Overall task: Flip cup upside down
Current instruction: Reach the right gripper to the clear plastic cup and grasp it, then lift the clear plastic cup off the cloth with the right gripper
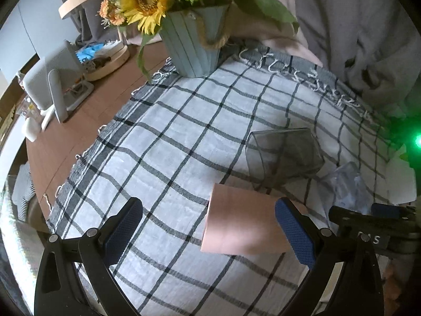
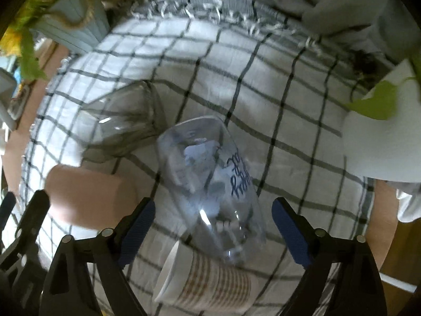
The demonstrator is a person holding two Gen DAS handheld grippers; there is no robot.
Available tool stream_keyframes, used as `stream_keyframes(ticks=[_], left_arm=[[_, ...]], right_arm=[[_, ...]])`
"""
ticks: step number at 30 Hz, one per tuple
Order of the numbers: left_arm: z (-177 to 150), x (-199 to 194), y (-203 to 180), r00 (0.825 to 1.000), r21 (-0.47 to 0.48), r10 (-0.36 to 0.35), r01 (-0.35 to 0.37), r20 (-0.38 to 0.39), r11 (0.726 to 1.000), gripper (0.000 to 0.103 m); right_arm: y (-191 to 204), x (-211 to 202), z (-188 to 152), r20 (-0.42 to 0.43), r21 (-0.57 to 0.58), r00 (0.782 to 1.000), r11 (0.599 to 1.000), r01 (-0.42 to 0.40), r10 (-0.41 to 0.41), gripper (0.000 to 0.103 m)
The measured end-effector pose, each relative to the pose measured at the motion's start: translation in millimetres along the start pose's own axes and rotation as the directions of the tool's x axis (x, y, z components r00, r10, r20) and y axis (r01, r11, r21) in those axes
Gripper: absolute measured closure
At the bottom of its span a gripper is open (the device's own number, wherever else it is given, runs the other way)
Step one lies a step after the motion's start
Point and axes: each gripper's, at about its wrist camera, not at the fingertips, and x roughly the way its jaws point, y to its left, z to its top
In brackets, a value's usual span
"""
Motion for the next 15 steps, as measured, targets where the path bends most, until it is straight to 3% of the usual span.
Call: stream_keyframes(ticks=[9, 10, 15], left_arm=[[1.0, 8.8, -7.3, 0.999, 0.045, 0.035, -0.035, -0.004, 0.998, 0.001], [0.9, 6.4, -7.0, 0.999, 0.054, 0.037, -0.037, 0.005, 0.998, 0.0], [4.8, -12.0, -4.2, 0.999, 0.101, 0.003, -0.008, 0.045, 0.995, 0.0]], right_arm=[[-4.0, 20.5, 7.8, -0.034, 0.004, 0.999, 1.0, -0.015, 0.016, 0.024], [-2.1, 14.9, -2.0, -0.005, -0.029, 0.991, 0.991, 0.134, -0.134, 0.024], [-2.1, -14.3, -9.4, 0.048, -0.005, 0.986, 0.988, 0.157, -0.157, 0.025]])
